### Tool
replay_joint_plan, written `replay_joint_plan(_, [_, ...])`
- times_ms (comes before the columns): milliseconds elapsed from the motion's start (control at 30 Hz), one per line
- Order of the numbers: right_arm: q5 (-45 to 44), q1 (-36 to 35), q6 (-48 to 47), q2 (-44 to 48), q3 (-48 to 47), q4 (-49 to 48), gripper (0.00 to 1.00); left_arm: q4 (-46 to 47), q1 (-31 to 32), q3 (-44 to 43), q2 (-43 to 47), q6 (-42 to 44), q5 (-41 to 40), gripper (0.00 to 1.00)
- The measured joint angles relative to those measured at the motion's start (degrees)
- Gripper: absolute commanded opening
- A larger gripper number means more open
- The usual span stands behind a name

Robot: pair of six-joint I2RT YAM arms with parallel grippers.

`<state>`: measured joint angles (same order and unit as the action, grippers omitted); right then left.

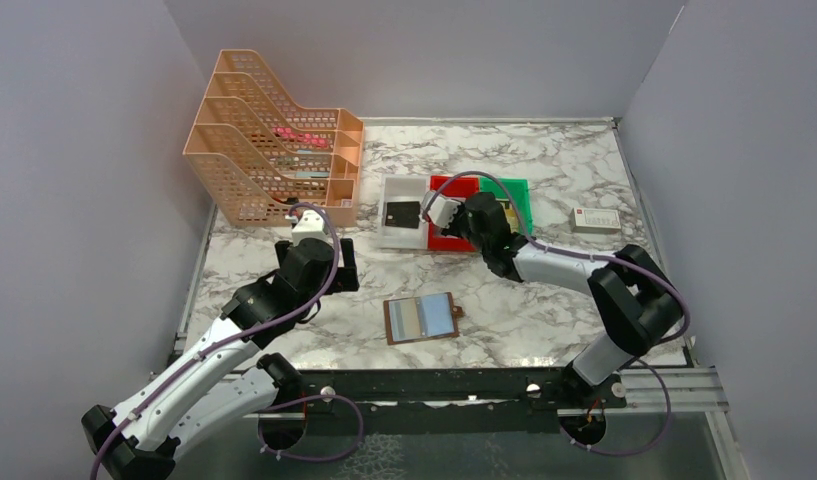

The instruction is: Take the credit cards out of the card holder

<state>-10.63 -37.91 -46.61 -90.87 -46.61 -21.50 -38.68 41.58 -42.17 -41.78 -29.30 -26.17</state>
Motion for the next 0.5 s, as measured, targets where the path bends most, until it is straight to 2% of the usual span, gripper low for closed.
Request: replay_joint_plan(500, [0.09, 1.66, -3.45, -9.53, -6.45, 3.19, 0.03, 0.00, 0.00, 0.26, -0.68, 0.00, 0.04, 0.99])
